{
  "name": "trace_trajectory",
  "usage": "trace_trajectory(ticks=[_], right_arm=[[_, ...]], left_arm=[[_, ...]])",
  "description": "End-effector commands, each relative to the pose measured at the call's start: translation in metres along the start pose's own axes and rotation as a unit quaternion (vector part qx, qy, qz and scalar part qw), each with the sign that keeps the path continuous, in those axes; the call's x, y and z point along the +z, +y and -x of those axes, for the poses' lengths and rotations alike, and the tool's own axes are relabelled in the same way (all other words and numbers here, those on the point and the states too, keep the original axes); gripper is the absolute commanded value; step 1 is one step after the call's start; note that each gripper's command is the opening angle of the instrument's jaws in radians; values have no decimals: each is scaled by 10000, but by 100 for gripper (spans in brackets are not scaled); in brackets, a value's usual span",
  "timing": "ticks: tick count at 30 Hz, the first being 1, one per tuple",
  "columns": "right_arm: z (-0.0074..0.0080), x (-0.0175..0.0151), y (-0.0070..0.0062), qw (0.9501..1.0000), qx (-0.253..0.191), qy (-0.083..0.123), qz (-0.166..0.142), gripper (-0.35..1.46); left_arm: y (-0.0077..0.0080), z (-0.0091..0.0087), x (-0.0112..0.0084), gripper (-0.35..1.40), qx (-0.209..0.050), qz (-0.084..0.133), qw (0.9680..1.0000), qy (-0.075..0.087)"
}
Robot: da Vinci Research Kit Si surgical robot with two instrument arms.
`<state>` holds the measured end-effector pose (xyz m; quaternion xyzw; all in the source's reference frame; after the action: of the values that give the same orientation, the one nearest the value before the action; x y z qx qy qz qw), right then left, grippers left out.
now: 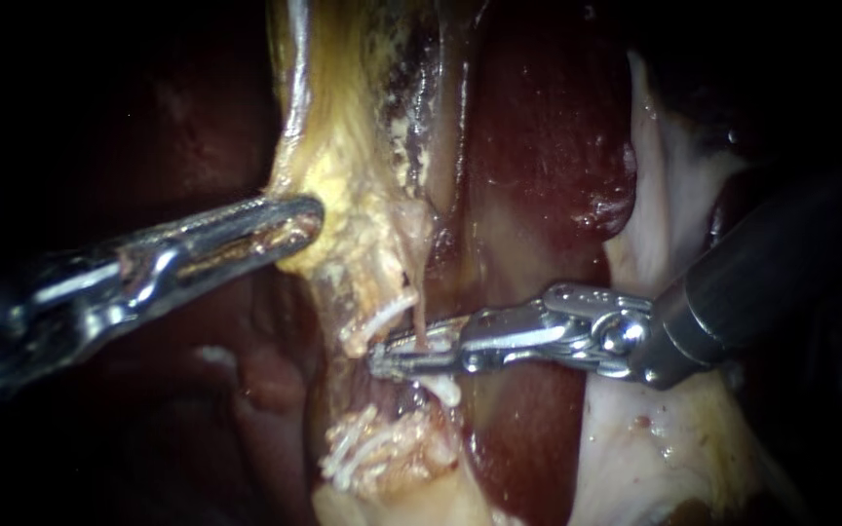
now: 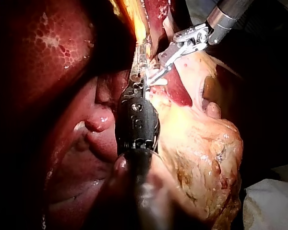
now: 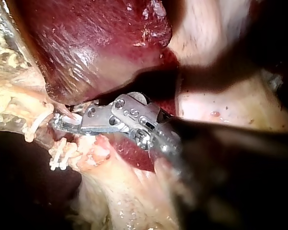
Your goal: Going back second clip right tube
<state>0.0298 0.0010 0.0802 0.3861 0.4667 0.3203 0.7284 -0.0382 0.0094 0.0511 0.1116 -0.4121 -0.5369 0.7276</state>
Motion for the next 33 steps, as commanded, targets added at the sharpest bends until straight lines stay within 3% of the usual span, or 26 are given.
trace_trajectory(ticks=[1,6,12,17,19,23,33], right_arm=[[0,0,0,10000,-1,0,0,-35],[0,0,0,10000,-1,0,0,-35],[0,0,0,10000,-2,12,-8,-35],[2,-1,-2,9997,-45,-158,-189,34],[1,0,-2,9997,-74,-157,-188,46],[3,2,-2,9990,-440,-75,-32,58],[2,-9,-2,9954,-958,-50,28,60]], left_arm=[[4,-1,2,-35,-11,12,10000,-3],[25,-2,7,-35,-57,92,9999,-26],[33,-3,8,-35,-84,127,9999,-36],[33,-3,8,-35,-85,128,9999,-36],[33,-3,8,-35,-85,128,9999,-36],[33,-3,8,-35,-85,128,9999,-36],[34,-3,7,-35,-84,141,9999,-40]])
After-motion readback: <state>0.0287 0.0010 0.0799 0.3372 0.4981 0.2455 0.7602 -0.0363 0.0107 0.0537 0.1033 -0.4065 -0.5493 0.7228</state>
